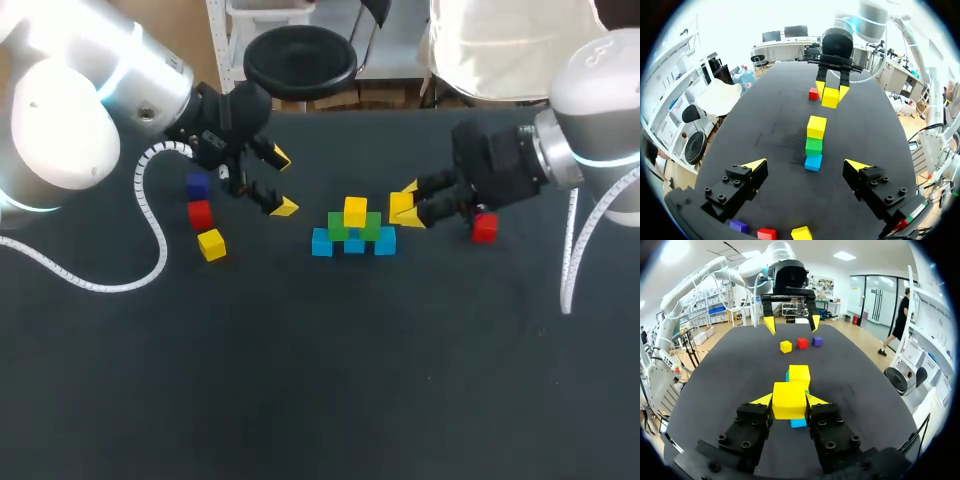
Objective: Place the blue cubes, place green cubes on the blue cubes, place the yellow cubes on the green cubes, then place the red cubes on the yellow cubes, and place purple cube on the red cubes.
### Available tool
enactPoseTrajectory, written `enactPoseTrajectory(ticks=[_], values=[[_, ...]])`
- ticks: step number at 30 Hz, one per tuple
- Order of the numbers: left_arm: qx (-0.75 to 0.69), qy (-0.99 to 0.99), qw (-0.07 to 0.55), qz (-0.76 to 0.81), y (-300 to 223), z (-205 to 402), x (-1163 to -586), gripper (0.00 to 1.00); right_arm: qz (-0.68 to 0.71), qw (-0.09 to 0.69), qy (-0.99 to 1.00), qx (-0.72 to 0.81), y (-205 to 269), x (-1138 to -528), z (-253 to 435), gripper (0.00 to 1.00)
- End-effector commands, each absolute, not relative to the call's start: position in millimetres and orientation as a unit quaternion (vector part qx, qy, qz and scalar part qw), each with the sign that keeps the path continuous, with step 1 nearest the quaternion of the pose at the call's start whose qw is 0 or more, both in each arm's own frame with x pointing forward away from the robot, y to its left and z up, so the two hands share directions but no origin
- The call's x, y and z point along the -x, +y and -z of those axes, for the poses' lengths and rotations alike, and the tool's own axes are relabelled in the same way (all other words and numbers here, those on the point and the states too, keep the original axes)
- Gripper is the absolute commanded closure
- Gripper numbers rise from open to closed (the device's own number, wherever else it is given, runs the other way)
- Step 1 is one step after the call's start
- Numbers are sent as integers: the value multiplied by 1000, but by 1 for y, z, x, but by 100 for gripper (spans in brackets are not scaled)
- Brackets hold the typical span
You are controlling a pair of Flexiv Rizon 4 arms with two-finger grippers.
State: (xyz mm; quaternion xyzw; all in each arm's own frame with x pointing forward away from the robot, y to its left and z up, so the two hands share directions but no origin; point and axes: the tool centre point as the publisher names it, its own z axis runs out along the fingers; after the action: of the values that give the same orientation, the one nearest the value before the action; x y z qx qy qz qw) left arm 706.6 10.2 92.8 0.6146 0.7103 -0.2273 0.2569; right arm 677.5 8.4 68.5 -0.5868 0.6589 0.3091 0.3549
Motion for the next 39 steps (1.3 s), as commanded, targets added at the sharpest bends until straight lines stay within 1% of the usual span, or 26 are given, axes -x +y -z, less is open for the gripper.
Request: enactPoseTrajectory(ticks=[1, 10, 24, 39], values=[[-615, 709, 260, 229, 12, -92, -706, 0, -306, 344, 664, 590, 13, -677, -67, 100], [-615, 709, 260, 229, 12, -92, -706, 0, -318, 334, 657, 596, 16, -685, -54, 100], [-615, 709, 260, 229, 12, -92, -706, 0, -318, 330, 657, 598, 29, -686, -54, 100], [-615, 709, 260, 229, 12, -92, -706, 0, -322, 330, 658, 595, 32, -690, -50, 100]])
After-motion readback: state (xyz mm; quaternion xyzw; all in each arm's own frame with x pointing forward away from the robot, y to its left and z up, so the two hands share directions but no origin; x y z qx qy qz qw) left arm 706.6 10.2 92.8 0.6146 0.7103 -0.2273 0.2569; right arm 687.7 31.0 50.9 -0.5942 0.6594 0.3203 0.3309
